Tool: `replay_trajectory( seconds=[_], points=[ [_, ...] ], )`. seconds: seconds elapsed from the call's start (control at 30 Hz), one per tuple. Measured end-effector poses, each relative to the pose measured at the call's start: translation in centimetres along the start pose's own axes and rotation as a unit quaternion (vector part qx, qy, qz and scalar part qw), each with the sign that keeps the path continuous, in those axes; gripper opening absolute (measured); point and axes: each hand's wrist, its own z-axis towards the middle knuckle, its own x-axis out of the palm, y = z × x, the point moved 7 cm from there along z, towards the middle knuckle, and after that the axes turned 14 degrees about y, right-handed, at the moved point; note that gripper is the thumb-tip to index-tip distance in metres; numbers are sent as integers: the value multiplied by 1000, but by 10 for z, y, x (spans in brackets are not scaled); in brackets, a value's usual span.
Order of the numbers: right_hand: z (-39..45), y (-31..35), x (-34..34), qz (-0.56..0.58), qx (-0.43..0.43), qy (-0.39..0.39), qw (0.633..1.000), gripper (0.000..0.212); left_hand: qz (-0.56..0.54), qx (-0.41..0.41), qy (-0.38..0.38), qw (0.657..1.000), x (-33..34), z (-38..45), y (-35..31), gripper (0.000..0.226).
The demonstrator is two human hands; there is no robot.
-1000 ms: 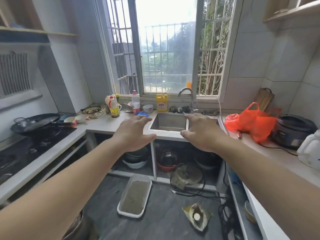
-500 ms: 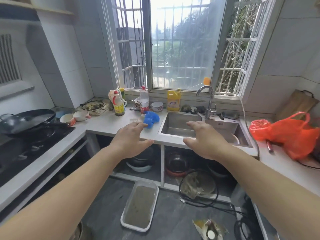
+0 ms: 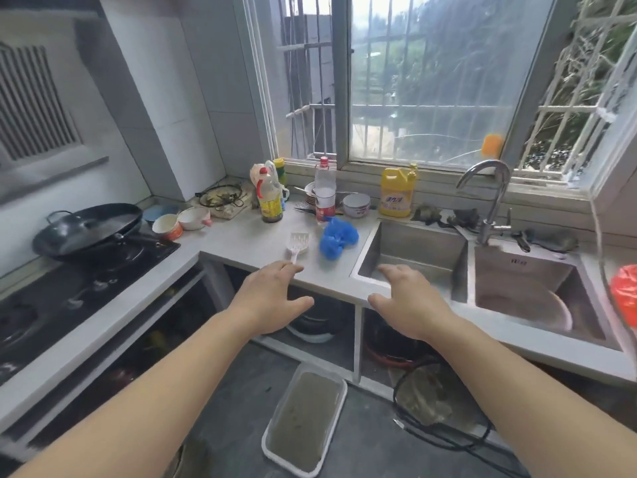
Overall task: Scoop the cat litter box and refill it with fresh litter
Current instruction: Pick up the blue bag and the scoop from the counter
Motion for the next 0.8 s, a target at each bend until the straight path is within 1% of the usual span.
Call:
replay_trajectory(
  seconds=[0.1, 0.23, 0.3, 0.47, 0.63, 0.8],
  points=[
    [40, 0, 11, -5, -13, 35, 999, 62, -17, -20, -15, 1000, -8, 20, 10, 72],
    [79, 12, 33, -10, -26, 85, 996, 60, -60, -41, -17, 997, 2, 30, 39, 69],
    [100, 22, 39, -11, -30, 97, 995, 60, -74, -52, -17, 996, 7, 36, 56, 68],
    [150, 39, 53, -23, -21, 102, 994, 60, -92, -52, -10, 994, 14, 66, 94, 69],
    [190, 46, 64, -23, 29, 102, 994, 59, -121, -23, 16, 992, 16, 108, 126, 69],
    [221, 41, 67, -14, 72, 92, 993, 64, -129, 3, 41, 991, 13, 153, 145, 69]
  ],
)
